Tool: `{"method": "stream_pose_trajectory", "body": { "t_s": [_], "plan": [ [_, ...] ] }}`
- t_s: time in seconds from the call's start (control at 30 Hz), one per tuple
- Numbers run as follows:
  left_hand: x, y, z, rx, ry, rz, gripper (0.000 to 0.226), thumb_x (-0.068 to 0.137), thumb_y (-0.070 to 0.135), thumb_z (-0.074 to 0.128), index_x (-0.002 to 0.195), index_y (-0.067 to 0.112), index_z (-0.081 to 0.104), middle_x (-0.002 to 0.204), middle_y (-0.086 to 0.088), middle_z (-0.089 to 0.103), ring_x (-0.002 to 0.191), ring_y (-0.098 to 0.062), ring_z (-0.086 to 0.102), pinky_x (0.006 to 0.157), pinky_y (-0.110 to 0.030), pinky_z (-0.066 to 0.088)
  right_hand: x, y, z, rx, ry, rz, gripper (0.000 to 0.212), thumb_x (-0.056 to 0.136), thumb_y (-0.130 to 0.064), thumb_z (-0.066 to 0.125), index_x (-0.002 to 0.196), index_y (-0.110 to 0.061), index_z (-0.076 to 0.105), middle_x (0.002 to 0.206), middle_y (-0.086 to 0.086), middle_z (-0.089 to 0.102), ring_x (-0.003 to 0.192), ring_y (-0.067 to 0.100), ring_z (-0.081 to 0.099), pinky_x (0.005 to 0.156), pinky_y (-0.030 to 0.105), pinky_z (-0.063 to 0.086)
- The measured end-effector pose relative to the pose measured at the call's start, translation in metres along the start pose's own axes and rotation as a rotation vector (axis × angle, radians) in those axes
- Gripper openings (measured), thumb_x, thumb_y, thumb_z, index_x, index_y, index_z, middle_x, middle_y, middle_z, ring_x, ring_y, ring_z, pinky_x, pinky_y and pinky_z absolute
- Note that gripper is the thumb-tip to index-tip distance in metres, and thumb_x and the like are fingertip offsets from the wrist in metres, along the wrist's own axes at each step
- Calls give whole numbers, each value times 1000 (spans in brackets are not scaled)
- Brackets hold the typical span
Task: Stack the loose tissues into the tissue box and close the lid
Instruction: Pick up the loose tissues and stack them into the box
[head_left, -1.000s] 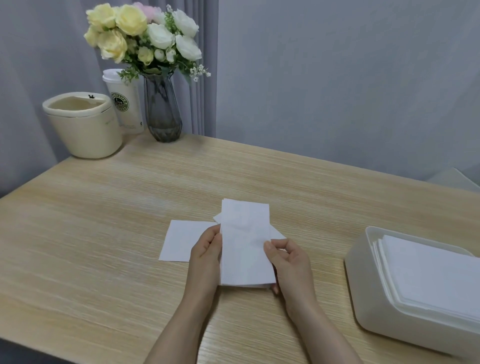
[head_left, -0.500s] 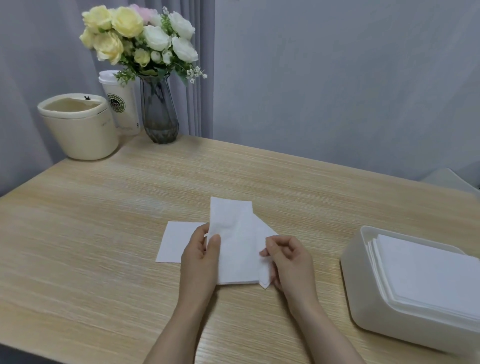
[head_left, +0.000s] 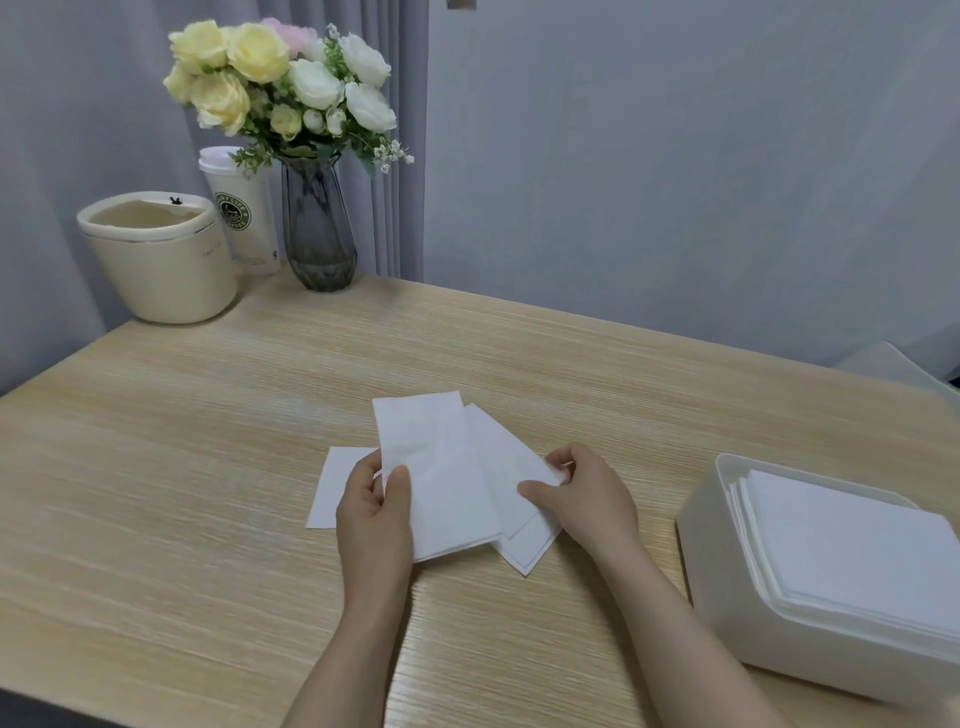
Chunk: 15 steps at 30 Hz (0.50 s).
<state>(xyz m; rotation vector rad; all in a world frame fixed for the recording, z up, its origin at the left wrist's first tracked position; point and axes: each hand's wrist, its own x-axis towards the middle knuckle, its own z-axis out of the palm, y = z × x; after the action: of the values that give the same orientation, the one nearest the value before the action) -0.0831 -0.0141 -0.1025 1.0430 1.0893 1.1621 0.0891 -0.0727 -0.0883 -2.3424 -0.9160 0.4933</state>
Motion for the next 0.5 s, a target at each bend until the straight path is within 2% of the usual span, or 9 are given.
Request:
{"method": "stream_pose_trajectory", "body": {
  "t_s": [0.1, 0.27, 0.37, 0.43, 0.5],
  "plan": [
    [1, -2, 1, 25, -8, 0, 20, 99, 12, 51, 95, 29, 62, 82, 5, 70, 71, -7, 61, 66, -27, 45, 2, -2, -2, 27, -6, -29, 26, 72, -36, 74, 93, -30, 59, 94, -11, 61, 88, 13, 58, 67, 30, 38],
    [1, -3, 1, 26, -14, -4, 18, 99, 14, 51, 97, 27, 62, 84, 0, 70, 74, -12, 61, 68, -31, 45, -1, 0, 0, 20, 122, -100, 2, 79, -29, 64, 78, -28, 63, 81, -11, 61, 75, 10, 56, 59, 28, 36],
    [1, -1, 0, -4, -15, -12, 18, 100, 13, 50, 99, 26, 63, 82, 4, 71, 70, -6, 62, 66, -28, 46, -8, 3, -3, 186, 178, -78, 10, 84, -24, 61, 75, -23, 62, 73, -10, 62, 71, 10, 56, 60, 30, 39],
    [0, 1, 0, -41, -25, -34, 18, 100, 12, 49, 100, 22, 63, 83, 5, 70, 66, -1, 62, 65, -26, 46, -18, 8, -7, 342, 184, -39, 12, 88, -18, 61, 76, -18, 61, 62, -8, 58, 60, 10, 52, 57, 28, 36],
    [0, 2, 1, -54, -38, -47, 19, 101, 12, 47, 99, 21, 64, 84, 5, 69, 66, 0, 61, 62, -21, 46, -29, 15, -11, 494, 153, 25, 10, 93, -16, 57, 84, -12, 61, 52, 1, 56, 45, 11, 47, 51, 27, 36]
  ]
}}
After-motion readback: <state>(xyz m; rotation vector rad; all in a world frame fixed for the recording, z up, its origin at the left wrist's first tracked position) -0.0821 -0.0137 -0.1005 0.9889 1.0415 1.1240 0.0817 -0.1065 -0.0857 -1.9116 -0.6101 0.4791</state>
